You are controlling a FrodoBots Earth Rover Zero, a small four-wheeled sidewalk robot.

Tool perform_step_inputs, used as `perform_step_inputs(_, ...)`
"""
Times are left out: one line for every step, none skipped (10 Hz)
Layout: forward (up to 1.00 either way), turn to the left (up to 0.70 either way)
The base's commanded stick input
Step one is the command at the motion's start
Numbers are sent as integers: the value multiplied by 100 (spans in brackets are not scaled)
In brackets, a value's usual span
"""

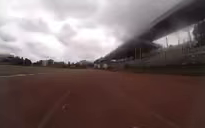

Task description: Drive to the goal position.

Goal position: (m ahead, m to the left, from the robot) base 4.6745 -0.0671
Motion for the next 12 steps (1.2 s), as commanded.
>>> perform_step_inputs(70,0)
perform_step_inputs(70,0)
perform_step_inputs(70,0)
perform_step_inputs(70,0)
perform_step_inputs(70,0)
perform_step_inputs(70,0)
perform_step_inputs(70,0)
perform_step_inputs(70,0)
perform_step_inputs(70,0)
perform_step_inputs(70,0)
perform_step_inputs(70,0)
perform_step_inputs(70,0)
